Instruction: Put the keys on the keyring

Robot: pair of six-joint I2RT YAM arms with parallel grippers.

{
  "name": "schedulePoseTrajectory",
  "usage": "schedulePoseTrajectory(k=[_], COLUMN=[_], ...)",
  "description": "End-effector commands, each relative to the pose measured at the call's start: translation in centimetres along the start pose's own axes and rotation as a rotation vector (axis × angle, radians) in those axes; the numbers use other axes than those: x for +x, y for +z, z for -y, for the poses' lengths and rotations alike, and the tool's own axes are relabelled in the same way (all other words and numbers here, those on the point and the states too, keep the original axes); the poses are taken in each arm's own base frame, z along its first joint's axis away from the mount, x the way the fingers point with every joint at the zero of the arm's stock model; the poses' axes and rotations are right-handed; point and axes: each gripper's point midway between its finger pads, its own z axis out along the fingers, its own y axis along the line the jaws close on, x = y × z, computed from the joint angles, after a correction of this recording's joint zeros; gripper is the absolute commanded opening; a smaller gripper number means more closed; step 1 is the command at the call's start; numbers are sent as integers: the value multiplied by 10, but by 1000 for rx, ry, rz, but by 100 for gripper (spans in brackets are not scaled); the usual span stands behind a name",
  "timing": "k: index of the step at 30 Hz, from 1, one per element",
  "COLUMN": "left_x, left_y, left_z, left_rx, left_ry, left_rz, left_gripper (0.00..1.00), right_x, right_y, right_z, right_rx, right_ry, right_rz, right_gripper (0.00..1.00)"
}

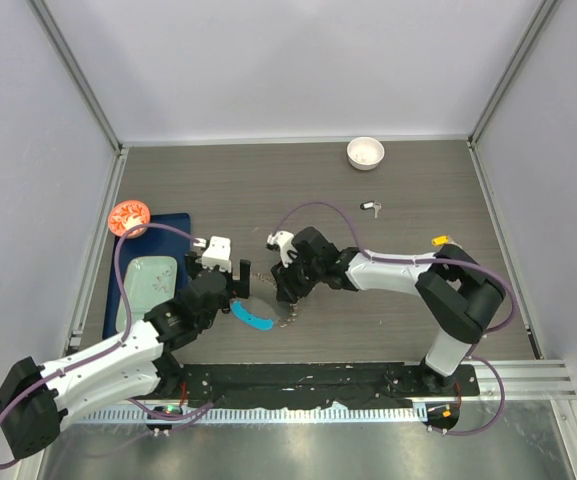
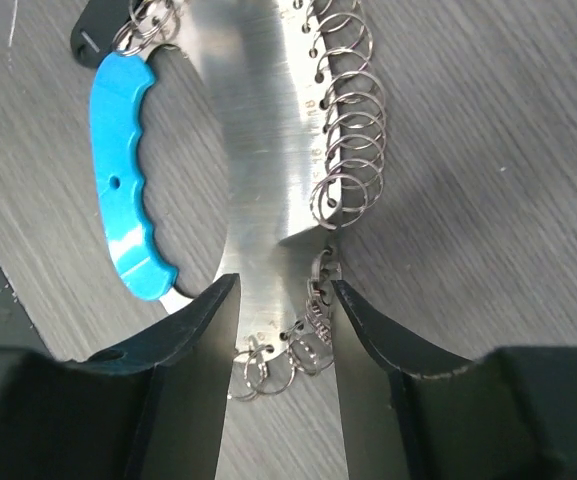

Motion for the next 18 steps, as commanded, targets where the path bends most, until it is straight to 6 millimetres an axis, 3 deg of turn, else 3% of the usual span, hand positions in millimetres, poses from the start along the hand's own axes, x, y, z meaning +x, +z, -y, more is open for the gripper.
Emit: schedulePoseTrajectory(k=[1, 5, 10, 18], left_x=[-20, -20, -20, -19], left_y=[1, 0, 0, 0], left_z=[5, 6, 6, 6], left_rx=[8, 16, 18, 21], left_ry=[-48, -47, -42, -38], left_rz=[51, 51, 50, 48], left_gripper=[98, 98, 98, 98], right_x=[-27, -30, -37, -25], right_y=[-21, -24, -20, -30], right_z=[-15, 2, 7, 17], right_rx=[-30, -7, -43, 38], right_ry=[-39, -42, -91, -130], right_rz=[38, 22, -14, -45], right_gripper=[47, 46, 45, 43])
